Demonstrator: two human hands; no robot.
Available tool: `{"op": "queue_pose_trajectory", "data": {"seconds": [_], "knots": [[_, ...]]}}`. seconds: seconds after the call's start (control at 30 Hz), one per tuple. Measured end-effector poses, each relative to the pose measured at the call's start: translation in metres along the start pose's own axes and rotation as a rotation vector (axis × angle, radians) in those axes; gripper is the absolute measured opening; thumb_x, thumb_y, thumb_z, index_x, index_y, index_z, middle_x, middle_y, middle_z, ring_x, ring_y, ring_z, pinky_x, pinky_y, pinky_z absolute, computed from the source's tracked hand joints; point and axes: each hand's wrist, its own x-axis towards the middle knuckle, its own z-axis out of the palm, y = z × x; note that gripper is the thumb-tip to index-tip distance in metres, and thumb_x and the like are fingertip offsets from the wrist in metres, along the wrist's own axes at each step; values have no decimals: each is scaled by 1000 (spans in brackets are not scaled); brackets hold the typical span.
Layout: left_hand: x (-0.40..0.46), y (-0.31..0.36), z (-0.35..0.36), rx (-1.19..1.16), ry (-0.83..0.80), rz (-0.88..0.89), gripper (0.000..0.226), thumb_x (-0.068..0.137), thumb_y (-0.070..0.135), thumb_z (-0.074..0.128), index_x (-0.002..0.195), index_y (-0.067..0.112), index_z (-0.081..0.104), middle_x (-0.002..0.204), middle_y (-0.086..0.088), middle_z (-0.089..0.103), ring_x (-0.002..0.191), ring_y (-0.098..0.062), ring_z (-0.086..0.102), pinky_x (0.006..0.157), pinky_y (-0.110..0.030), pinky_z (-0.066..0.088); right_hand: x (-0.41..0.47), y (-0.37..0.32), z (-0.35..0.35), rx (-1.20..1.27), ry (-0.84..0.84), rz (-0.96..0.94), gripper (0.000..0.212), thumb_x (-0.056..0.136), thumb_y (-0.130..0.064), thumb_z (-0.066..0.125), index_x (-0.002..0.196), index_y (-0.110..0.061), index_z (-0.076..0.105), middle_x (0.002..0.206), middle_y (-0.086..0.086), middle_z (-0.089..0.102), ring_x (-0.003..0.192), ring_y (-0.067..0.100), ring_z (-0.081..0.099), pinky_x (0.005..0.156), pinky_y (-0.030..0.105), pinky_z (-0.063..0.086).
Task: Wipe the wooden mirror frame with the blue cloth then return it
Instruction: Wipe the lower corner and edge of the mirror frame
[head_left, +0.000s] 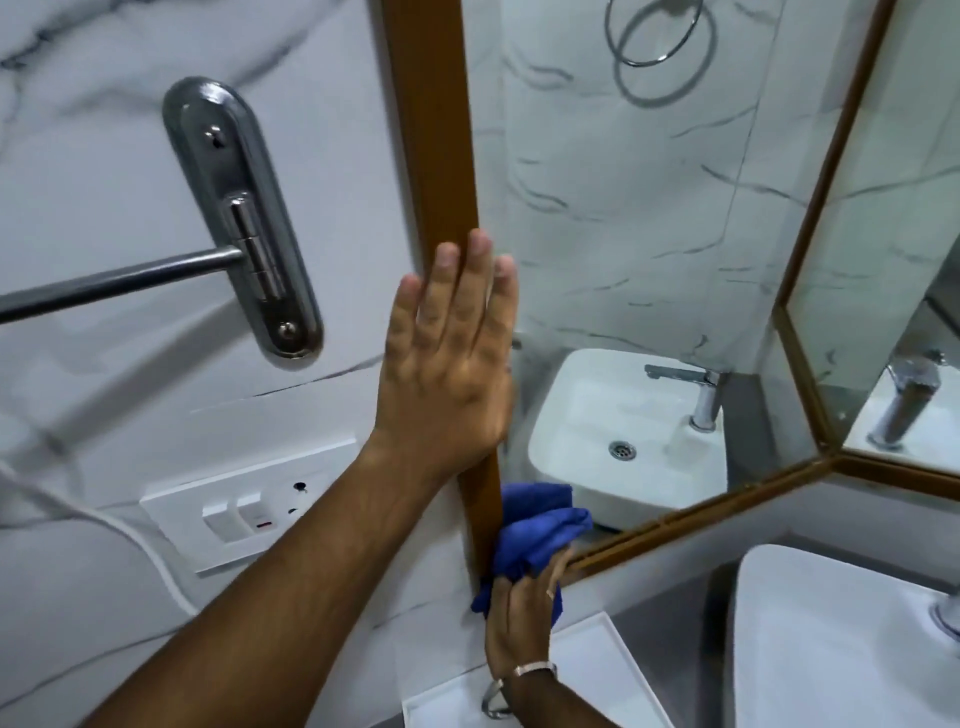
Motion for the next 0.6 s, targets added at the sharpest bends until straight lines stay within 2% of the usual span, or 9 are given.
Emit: {"op": "queue_pose_trajectory", "data": {"seconds": [0.07,0.13,0.2,0.27,0.37,0.4,0.47,0.5,0.6], "knots": [[16,7,5,112,16,112,68,89,22,58,153,11,37,153,-22,42,147,-34,27,122,-45,7,9,-10,0,79,77,-47,67,91,2,49,148,1,13,156,14,16,139,16,26,119,27,15],[29,6,7,196,29,184,62,94,28,54,153,17,40,153,-20,43,144,-33,23,120,-46,6,28,-13,-4,189,149,-44,62,93,-1,46,147,0,16,156,14,17,141,21,23,120,33,13],[34,6,10,232,15,238,59,98,32,49,154,19,38,154,-19,43,143,-33,21,119,-47,5,53,-13,-16,311,259,10,61,92,-6,45,147,-2,18,152,17,24,137,28,31,118,36,20],[31,5,11,246,9,283,59,98,34,48,154,18,37,154,-20,42,143,-34,21,119,-48,5,82,-8,-33,323,363,-5,60,89,-15,41,144,1,22,146,23,33,131,29,38,111,29,24],[29,3,13,267,7,300,61,98,34,48,154,16,36,153,-21,42,143,-36,25,119,-52,11,150,11,-71,321,602,82,52,96,-13,38,143,4,24,146,28,36,130,33,42,107,20,21],[29,3,13,278,4,295,60,98,34,47,154,16,36,153,-20,43,143,-37,30,118,-53,15,169,15,-84,312,654,175,50,99,-15,36,145,1,24,148,26,35,132,35,42,109,21,21],[30,6,13,307,-6,299,59,99,35,44,154,16,36,153,-20,44,142,-38,40,115,-53,18,191,17,-101,337,690,326,50,102,-22,33,149,-7,21,151,20,35,132,34,43,114,35,29],[29,6,12,313,-15,305,59,99,35,43,155,17,36,154,-19,44,141,-38,41,115,-53,17,192,16,-100,328,687,353,51,103,-24,32,149,-8,19,151,20,33,133,34,42,113,40,31],[30,6,8,281,-45,328,58,101,34,40,155,16,35,155,-19,41,143,-38,39,117,-53,12,147,-3,-57,316,650,396,53,103,-24,33,149,-3,18,154,23,26,138,35,34,116,42,25]]}}
